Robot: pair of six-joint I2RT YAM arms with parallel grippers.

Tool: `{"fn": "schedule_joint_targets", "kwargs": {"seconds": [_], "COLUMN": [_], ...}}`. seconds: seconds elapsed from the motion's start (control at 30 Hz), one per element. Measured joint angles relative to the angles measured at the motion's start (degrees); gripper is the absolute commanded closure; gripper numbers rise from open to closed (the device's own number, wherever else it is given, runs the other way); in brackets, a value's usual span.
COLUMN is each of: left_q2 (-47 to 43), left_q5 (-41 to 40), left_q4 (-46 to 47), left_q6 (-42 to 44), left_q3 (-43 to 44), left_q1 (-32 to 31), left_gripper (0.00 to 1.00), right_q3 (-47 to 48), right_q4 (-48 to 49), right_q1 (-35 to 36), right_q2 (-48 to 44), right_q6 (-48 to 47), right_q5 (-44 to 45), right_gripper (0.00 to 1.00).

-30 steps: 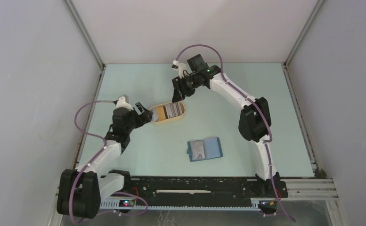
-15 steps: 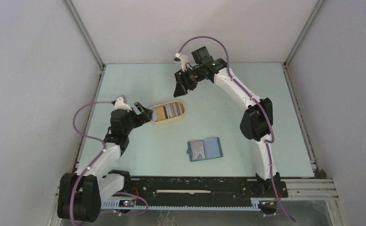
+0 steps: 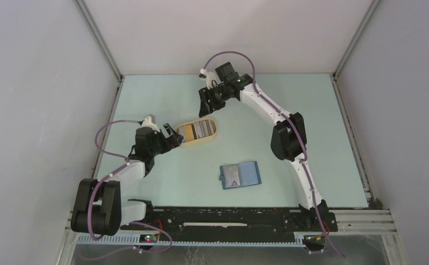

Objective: Put the credit cards into the card holder
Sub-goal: Pick up the credit card from the storage box.

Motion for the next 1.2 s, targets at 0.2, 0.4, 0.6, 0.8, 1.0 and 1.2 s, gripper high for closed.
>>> {"fn": "schedule_joint_targets", "kwargs": {"seconds": [0.2, 0.4, 0.6, 0.8, 1.0, 1.2], "left_q2": [4.5, 6.6, 9.3, 11.6, 12.7, 12.7], "left_q5": [0.4, 0.5, 0.9, 1.8, 3.1, 4.2], "left_q4": [-0.5, -0.1, 0.5, 1.4, 2.2, 2.4], "left_q6": [0.0, 0.0, 0.0, 0.0, 0.0, 0.0], "left_q3": [1.1, 3.8, 5.2, 5.3, 5.3, 5.3], "left_q1": [0.0, 0.1, 0.1, 0.1, 0.1, 0.1], "left_gripper": [0.06, 0.07, 0.1, 0.13, 0.14, 0.15], "right_q3": [0.0, -2.4, -5.0, -7.6, -9.3, -9.5], "right_q4": [1.0, 2.8, 3.5, 4.4, 5.0, 5.5], "right_q1": [0.7, 1.4, 1.8, 3.0, 4.5, 6.1], "right_q2": [2.4, 2.4, 2.4, 2.4, 2.4, 2.4], "right_q6": [4.9, 9.0, 12.4, 15.2, 17.6, 19.1], "right_q5": [3.3, 7.9, 12.0, 16.7, 22.0, 26.3], "right_gripper": [0.39, 0.39, 0.39, 0.37, 0.32, 0.25]}}
